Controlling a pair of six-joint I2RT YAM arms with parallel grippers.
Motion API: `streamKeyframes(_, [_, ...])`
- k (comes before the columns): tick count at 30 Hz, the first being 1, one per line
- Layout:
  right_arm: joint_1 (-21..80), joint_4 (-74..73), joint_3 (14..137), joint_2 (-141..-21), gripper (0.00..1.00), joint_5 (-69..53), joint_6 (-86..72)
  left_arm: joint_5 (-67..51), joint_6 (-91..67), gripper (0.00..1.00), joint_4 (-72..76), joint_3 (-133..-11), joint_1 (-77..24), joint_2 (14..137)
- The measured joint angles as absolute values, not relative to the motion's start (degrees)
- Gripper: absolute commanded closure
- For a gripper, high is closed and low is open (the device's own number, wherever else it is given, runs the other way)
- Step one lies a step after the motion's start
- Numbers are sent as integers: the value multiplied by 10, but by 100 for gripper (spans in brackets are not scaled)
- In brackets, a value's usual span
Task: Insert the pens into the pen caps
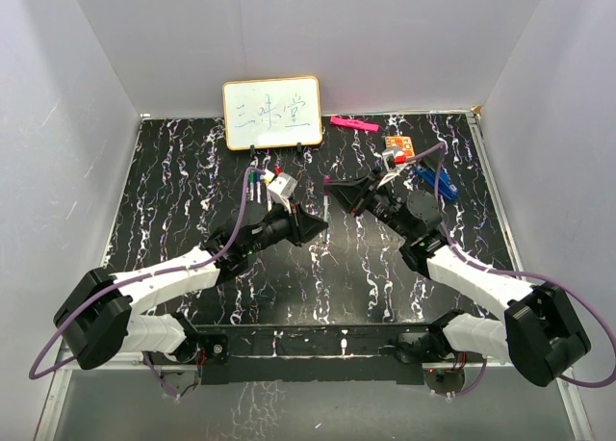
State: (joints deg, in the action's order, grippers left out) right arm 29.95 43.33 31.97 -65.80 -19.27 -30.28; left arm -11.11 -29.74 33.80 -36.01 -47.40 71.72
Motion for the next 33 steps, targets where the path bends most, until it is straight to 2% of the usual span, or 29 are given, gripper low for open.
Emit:
streamKeyframes(18, [298,435,316,-684,100,-221,-309,-91,-255,100,279,-404,-472,729])
streamKeyframes(33, [310,394,345,-699,100,-205,-267,-70,-241,100,287,-404,-453,729])
